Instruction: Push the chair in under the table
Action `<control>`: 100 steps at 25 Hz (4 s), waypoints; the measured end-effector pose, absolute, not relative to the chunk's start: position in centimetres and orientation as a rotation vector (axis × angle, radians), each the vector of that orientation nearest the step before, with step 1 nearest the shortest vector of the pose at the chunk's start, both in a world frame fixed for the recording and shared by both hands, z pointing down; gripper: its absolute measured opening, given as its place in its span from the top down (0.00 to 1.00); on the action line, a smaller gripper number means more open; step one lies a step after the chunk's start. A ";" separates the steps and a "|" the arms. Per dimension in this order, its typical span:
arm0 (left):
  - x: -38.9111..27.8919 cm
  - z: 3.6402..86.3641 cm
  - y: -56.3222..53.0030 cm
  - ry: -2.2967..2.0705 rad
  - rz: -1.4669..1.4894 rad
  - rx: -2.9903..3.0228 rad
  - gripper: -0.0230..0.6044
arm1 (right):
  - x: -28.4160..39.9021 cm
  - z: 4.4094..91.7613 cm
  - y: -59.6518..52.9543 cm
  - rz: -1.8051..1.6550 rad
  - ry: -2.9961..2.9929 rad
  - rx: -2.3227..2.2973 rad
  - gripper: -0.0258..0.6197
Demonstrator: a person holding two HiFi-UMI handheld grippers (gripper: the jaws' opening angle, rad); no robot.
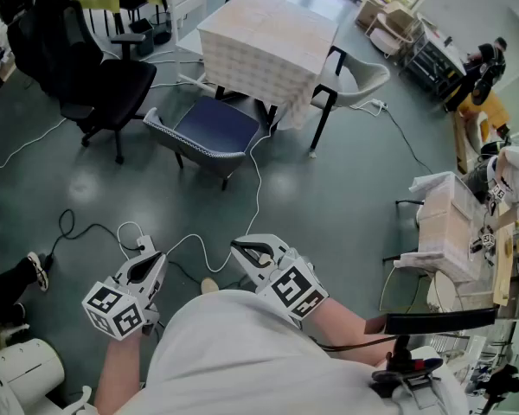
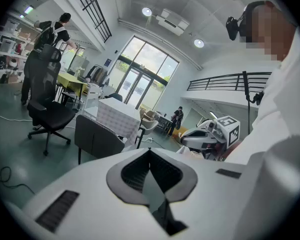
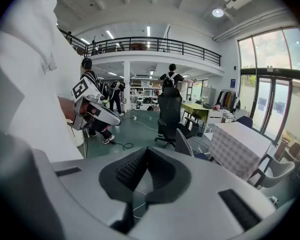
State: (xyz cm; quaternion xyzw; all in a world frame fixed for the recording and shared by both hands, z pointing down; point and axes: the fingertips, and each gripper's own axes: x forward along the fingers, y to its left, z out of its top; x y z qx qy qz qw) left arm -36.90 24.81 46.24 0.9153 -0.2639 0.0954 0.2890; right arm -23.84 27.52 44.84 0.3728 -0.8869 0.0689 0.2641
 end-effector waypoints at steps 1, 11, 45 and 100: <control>-37.1 46.3 25.0 -0.709 0.258 2.437 0.94 | -24.0 44.7 27.6 0.184 -2.401 1.003 0.94; -35.4 46.6 25.0 -0.727 0.262 2.420 0.94 | -21.8 44.7 28.2 0.181 -2.394 1.002 0.94; -19.5 52.3 4.7 -1.184 0.176 1.961 0.64 | 4.6 47.8 14.6 0.289 -2.415 1.025 0.61; -14.7 70.6 -26.0 -1.520 0.196 1.156 0.85 | 23.8 49.2 -18.2 0.377 -2.383 0.950 0.58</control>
